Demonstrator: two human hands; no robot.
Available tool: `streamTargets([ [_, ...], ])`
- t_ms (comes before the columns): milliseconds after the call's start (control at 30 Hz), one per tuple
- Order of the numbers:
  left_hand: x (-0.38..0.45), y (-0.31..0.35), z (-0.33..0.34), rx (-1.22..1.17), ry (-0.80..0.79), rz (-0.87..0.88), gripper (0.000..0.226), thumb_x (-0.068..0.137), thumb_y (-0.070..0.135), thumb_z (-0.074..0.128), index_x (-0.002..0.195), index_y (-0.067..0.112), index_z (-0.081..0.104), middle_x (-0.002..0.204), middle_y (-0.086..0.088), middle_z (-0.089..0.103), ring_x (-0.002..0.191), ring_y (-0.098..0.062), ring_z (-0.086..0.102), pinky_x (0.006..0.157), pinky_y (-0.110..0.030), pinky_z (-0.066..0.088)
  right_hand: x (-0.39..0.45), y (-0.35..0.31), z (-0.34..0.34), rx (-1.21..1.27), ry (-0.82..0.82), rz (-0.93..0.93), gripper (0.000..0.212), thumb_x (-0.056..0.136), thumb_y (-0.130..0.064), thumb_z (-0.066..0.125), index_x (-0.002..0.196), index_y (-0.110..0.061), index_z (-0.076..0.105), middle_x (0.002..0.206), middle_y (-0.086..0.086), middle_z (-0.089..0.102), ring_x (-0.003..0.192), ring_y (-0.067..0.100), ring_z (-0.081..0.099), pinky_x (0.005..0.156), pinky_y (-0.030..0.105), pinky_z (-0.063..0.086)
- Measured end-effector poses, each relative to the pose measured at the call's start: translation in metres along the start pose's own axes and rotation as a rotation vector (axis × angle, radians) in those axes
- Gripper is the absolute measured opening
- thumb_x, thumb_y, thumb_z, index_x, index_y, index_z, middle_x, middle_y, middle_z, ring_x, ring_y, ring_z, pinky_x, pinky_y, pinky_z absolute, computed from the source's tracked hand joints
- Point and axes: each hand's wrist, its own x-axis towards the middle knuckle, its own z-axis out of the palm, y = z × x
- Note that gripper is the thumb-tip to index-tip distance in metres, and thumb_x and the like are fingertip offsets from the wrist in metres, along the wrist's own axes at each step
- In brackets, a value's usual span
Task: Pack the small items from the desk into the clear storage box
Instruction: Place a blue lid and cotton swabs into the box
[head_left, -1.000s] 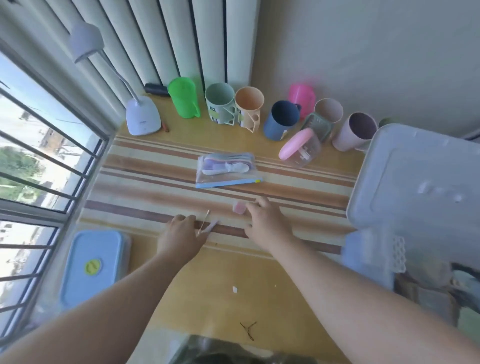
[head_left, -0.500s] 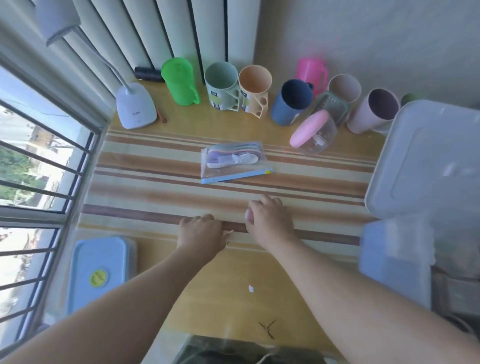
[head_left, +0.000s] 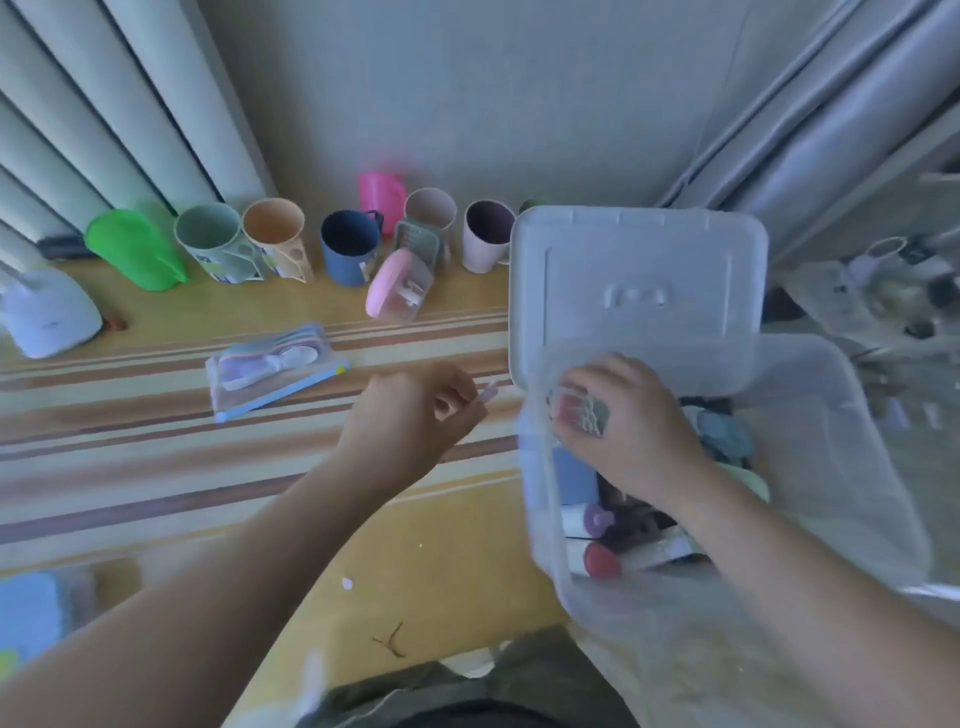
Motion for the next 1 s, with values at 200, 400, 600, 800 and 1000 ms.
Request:
streamTargets([
  [200,-0.002,0.096,0.099,0.325,-0.292,0.331,0.022,0.09,0.055,0.065,0.103,0.039,0.07,0.087,0.017,0.074,0.086,-0.013,0.064,0.076,-0.031,0.05,-0.081,0.111,-0.038,-0.041,-0.184,0.243,0.023,0.085,-0.047,0.062,0.1,-0.033,0.071,0.095,-0.014,0.057,0.096,0.022,0.057,0.085,0.043,0.053],
  [400,-0.023,0.128,0.19,0.708,-0.649,0.303,0.026,0.097,0.049,0.053,0.107,0.031,0.069,0.095,0.002,0.073,0.093,-0.027,0.064,0.086,-0.038,0.047,-0.116,0.145,-0.036,-0.012,-0.491,0.106,0.031,0.086,-0.047,0.06,0.111,-0.031,0.07,0.103,-0.015,0.055,0.108,0.019,0.054,0.091,0.039,0.051],
  [600,-0.031,0.13,0.212,0.693,-0.714,0.242,0.034,0.092,0.057,0.057,0.114,0.035,0.072,0.107,0.008,0.072,0.102,-0.021,0.06,0.088,-0.039,0.048,-0.116,0.153,-0.03,-0.077,-0.604,0.031,0.024,0.092,-0.039,0.064,0.114,-0.029,0.067,0.111,-0.009,0.056,0.111,0.021,0.047,0.09,0.044,0.05],
  [800,-0.031,0.129,0.19,0.615,-0.432,0.227,0.029,0.093,0.043,0.049,0.111,0.038,0.071,0.106,0.014,0.07,0.102,-0.018,0.06,0.089,-0.037,0.047,-0.108,0.144,-0.019,-0.166,-0.722,-0.123,0.025,0.094,-0.04,0.059,0.114,-0.031,0.07,0.114,-0.005,0.062,0.115,0.025,0.046,0.094,0.044,0.044],
  [1000,-0.05,0.113,0.182,0.646,-0.271,0.245,0.025,0.081,0.052,0.058,0.096,0.041,0.073,0.103,0.017,0.068,0.103,-0.02,0.06,0.094,-0.04,0.047,-0.107,0.152,-0.012,-0.158,-0.721,-0.135,0.045,0.088,-0.055,0.06,0.129,-0.038,0.064,0.119,-0.01,0.056,0.12,0.022,0.045,0.096,0.041,0.04],
])
